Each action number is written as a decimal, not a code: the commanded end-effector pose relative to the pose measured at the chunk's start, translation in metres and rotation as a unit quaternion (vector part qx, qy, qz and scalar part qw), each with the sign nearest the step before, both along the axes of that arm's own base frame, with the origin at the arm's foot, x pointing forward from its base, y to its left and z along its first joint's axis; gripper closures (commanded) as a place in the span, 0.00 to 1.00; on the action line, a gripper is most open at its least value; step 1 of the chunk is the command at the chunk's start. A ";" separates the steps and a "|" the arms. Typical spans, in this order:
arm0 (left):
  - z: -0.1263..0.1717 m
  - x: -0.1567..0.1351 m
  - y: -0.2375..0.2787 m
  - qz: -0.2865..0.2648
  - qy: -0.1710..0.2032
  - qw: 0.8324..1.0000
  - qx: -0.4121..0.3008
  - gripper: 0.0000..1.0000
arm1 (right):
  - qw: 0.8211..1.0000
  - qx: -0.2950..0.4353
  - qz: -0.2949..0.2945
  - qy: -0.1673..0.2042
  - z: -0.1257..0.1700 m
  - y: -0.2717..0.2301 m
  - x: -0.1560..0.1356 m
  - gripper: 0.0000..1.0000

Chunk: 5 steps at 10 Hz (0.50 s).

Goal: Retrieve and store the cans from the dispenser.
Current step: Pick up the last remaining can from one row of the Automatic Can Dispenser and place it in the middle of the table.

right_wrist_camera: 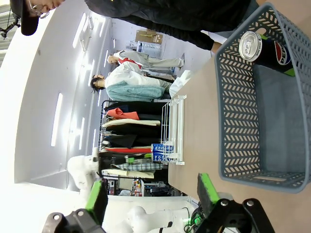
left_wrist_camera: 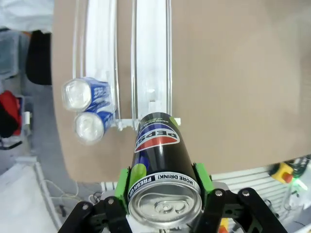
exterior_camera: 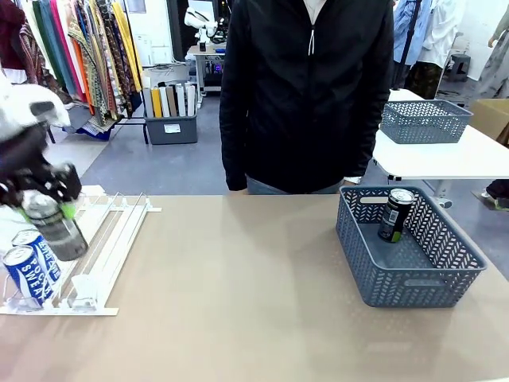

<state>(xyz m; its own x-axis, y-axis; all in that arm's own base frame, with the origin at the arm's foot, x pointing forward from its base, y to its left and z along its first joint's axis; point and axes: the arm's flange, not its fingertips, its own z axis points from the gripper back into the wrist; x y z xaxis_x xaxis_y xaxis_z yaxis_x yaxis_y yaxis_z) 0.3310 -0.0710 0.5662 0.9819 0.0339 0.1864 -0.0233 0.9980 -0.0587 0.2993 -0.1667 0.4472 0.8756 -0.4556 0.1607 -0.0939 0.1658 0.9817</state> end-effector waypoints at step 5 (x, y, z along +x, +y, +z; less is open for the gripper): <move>0.046 -0.031 0.004 0.003 -0.018 1.000 -0.004 1.00 | 1.000 0.003 0.001 -0.006 0.003 -0.001 0.000 0.00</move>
